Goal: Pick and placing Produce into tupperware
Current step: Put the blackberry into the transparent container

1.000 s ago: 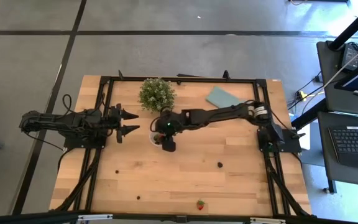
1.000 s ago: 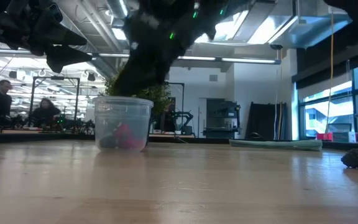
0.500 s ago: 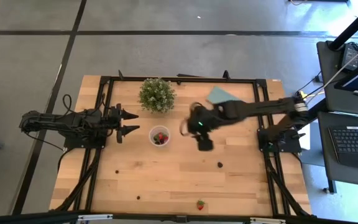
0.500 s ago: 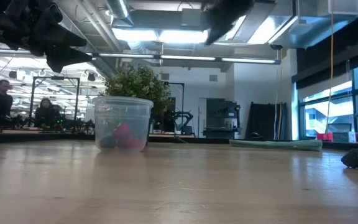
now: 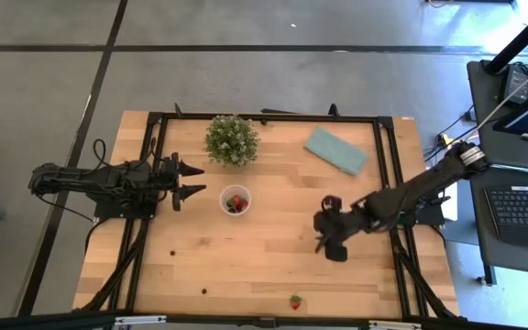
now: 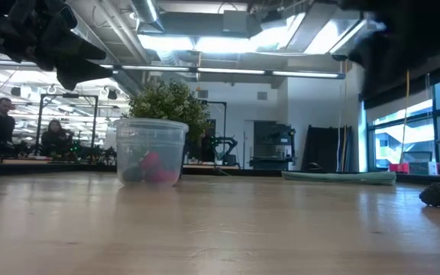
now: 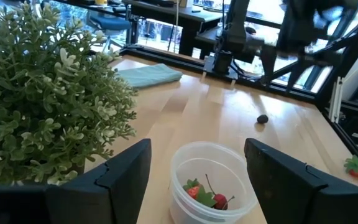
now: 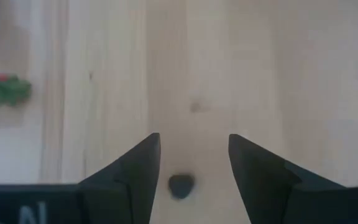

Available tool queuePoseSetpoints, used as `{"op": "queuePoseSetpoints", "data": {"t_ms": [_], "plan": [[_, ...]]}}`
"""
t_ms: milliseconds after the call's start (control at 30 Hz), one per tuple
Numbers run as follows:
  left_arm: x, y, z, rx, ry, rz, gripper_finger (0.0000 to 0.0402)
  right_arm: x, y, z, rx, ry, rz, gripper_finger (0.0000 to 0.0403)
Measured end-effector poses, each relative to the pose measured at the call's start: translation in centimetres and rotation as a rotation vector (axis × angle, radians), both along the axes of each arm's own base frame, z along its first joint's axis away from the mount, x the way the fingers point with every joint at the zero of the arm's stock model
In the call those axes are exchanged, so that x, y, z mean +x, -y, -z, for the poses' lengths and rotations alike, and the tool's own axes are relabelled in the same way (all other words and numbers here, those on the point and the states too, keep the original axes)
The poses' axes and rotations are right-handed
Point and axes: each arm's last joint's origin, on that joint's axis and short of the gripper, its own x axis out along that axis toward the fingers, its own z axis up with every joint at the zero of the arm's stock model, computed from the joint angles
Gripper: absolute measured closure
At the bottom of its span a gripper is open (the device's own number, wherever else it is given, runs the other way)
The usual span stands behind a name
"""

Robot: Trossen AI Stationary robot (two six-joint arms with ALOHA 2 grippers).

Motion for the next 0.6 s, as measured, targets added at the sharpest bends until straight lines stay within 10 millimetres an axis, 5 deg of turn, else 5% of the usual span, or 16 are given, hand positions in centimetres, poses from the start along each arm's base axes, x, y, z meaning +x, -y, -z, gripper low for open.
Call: {"op": "queuePoseSetpoints", "data": {"t_ms": [233, 600], "plan": [[0.0, 0.0, 0.0, -0.005, 0.001, -0.001, 0.0151, -1.7, -0.8, 4.9, 0.038, -0.098, 0.109, 0.021], [0.0, 0.0, 0.0, -0.008, 0.002, -0.002, 0.0151, -2.0, -1.3, 7.6, 0.037, -0.118, 0.113, 0.021]]}}
